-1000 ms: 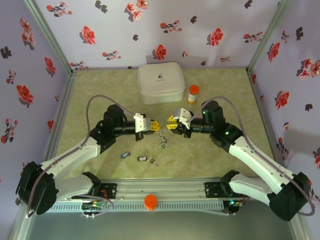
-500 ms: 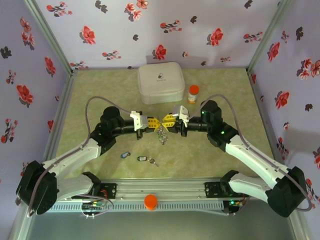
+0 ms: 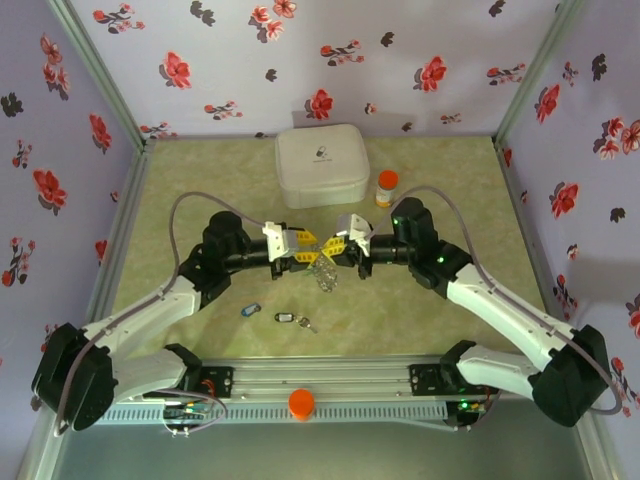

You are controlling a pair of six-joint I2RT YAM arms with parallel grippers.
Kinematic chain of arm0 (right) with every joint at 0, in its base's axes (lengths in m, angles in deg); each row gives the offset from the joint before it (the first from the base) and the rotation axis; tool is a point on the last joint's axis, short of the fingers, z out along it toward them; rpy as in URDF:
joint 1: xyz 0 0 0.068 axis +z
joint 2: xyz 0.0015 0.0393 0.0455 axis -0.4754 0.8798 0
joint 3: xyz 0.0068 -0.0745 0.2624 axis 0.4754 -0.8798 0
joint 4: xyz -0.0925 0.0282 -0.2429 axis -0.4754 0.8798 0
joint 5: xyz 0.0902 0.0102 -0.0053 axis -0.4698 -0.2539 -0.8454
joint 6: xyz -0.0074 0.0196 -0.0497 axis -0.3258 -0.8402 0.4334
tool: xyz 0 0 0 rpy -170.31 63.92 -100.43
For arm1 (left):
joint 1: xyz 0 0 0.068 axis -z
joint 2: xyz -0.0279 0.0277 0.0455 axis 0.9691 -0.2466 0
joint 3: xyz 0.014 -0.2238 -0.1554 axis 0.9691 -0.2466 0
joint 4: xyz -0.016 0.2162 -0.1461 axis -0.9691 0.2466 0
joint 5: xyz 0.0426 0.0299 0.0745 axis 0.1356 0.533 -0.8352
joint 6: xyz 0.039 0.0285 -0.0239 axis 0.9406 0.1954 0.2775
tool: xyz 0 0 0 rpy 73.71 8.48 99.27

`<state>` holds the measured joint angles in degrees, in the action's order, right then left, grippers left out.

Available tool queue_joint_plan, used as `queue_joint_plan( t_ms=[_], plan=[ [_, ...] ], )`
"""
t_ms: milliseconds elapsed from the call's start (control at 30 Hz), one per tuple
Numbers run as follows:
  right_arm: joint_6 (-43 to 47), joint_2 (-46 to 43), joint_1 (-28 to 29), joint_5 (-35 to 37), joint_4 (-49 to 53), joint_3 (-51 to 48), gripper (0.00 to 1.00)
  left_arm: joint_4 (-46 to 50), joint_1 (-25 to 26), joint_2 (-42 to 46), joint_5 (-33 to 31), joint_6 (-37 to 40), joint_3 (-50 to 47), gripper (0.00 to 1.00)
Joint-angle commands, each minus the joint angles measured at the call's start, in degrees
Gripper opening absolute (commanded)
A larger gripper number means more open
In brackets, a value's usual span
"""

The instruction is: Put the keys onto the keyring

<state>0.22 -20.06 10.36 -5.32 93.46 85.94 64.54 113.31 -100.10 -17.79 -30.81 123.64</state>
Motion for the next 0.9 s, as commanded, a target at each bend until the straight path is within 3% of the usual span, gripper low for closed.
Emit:
queue_joint_plan(
  t_ms=[0, 100, 500, 700, 800, 867],
  plan=[
    [7.7, 0.9, 1.2, 3.7, 13.4, 7.0, 0.00, 13.1, 0.7, 1.9, -3.2, 7.3, 4.8, 0.27],
    [9.1, 2.4, 2.1, 5.1, 18.1, 10.2, 0.00, 17.9, 1.7, 1.9, -4.4, 10.1, 6.7, 0.26],
    [12.0, 6.7, 5.8, 12.3, 25.2, 17.3, 0.00, 19.1, 2.6, 1.1, -2.4, 10.9, 8.6, 0.16],
    [12.4, 7.4, 6.5, 12.5, 25.8, 17.9, 0.00, 18.4, 2.6, 0.4, -1.6, 10.7, 8.8, 0.00],
    [9.6, 5.7, 6.0, 11.9, 21.5, 15.7, 0.19, 17.4, 2.6, 0.5, -1.5, 10.3, 8.3, 0.00],
    [7.5, 2.9, 3.7, 8.9, 16.9, 12.3, 0.22, 14.8, 2.6, 0.7, -1.5, 9.0, 7.1, 0.00]
  ],
)
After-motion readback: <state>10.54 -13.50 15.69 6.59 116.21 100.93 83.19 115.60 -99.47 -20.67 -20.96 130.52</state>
